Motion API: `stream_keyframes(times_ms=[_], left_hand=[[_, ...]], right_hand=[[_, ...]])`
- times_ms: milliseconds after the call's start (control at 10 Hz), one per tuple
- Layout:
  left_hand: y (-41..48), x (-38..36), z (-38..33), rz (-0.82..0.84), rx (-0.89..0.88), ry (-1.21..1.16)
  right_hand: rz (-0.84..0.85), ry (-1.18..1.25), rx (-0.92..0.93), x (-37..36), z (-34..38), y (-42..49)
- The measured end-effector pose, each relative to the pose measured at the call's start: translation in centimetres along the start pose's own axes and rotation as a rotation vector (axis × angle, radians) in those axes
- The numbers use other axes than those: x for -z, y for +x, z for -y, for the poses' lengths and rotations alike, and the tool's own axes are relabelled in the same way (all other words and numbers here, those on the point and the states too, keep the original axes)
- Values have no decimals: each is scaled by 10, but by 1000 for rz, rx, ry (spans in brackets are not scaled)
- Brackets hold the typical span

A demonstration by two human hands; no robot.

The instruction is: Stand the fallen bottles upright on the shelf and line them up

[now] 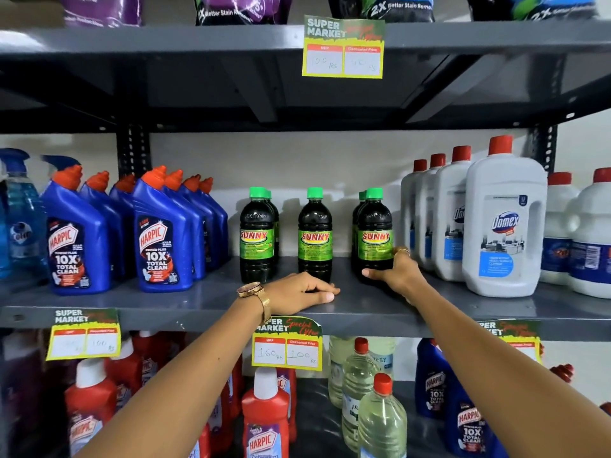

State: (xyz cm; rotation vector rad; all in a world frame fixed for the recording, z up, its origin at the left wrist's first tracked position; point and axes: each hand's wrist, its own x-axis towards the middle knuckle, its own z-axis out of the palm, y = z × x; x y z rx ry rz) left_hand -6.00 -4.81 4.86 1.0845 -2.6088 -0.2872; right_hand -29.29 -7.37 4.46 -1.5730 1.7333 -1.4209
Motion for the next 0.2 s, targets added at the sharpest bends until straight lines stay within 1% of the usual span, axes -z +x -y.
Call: stream_keyframes(times_ms=[100, 200], left_hand=[[-3, -1, -1, -3, 6, 11], [-4, 1, -6, -57, 0, 9]], right_hand=[[10, -22, -9, 0, 3, -7], [-3, 21, 45, 2, 14, -17]])
